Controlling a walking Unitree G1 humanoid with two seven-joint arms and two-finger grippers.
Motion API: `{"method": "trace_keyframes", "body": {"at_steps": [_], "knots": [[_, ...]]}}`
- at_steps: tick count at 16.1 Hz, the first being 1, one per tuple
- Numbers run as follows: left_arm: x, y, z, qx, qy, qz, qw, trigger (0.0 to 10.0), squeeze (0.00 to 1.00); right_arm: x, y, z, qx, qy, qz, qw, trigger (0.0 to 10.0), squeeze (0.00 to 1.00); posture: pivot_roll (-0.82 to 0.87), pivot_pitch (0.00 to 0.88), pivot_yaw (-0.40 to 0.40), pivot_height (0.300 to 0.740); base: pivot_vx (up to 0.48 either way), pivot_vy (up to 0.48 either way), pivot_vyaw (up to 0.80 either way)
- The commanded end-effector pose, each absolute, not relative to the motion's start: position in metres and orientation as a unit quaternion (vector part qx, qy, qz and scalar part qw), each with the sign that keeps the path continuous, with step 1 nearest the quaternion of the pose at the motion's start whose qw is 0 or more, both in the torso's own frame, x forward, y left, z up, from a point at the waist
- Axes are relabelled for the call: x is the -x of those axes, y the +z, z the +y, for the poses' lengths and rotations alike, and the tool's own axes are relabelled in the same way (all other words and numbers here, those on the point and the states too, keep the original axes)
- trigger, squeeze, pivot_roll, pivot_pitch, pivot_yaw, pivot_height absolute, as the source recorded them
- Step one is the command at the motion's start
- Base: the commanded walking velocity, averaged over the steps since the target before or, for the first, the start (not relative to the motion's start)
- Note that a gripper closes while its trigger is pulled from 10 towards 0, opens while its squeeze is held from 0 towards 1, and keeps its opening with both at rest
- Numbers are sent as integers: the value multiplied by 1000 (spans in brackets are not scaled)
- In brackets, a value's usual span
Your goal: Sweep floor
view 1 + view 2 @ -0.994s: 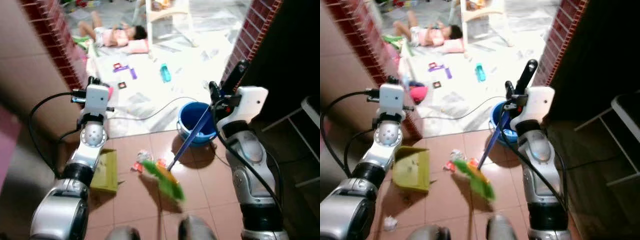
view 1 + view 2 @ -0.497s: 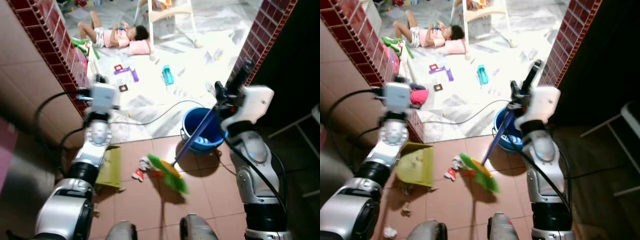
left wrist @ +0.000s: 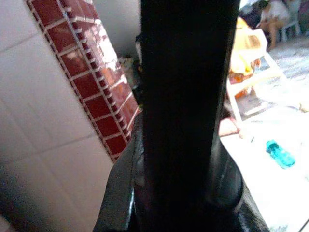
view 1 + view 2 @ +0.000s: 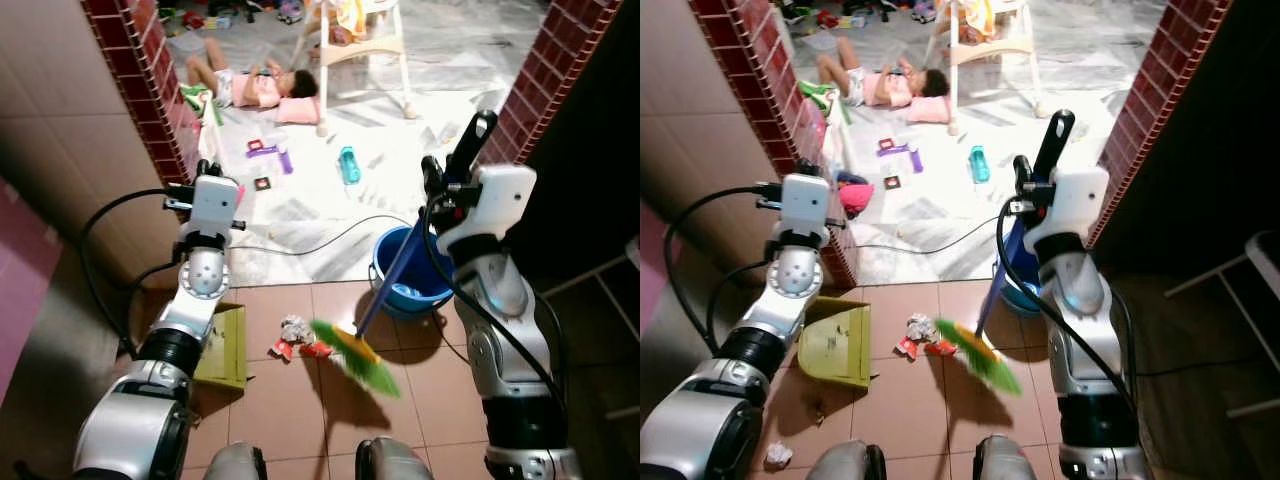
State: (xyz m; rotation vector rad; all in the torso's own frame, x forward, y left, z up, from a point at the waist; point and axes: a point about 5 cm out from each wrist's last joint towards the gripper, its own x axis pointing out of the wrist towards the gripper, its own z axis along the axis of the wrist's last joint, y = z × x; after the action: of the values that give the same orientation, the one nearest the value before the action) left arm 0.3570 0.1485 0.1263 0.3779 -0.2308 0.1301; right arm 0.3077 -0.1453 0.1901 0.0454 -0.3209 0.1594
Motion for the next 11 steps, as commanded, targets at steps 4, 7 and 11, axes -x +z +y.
{"method": "trace_keyframes", "body": {"at_steps": [4,7,11], "knots": [[-361,131,137,-196,59,-122,971,10000,0,-315,215,-130,3,79,-231,970,10000,0,-141,98,25,740,0,0,0],[-359,122,125,-144,71,-110,981,10000,0,-324,201,-108,-3,93,-219,971,10000,0,-139,96,21,740,0,0,0],[-356,109,104,-123,73,-67,987,10000,0,-333,189,-82,-21,114,-198,973,10000,0,-159,100,13,740,0,0,0]]}}
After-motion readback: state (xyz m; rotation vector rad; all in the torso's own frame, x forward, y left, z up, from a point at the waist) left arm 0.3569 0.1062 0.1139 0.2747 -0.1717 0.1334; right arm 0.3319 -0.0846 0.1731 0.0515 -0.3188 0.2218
